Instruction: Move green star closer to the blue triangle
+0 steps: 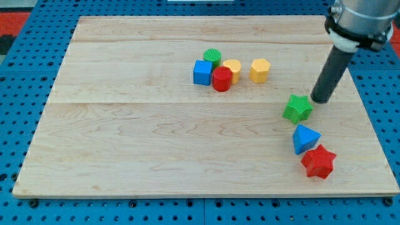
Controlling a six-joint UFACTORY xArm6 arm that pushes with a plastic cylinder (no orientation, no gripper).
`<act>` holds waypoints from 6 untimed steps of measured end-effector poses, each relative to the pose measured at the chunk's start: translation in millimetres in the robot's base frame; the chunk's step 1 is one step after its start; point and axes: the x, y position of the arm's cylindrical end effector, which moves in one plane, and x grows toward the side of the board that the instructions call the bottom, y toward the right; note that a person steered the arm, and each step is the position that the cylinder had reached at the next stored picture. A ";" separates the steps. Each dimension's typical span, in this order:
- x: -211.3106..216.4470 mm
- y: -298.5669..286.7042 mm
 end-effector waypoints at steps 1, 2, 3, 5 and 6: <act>-8.1 -29.8; 2.5 -52.5; 6.3 -37.1; 27.0 -19.4; 32.9 -19.2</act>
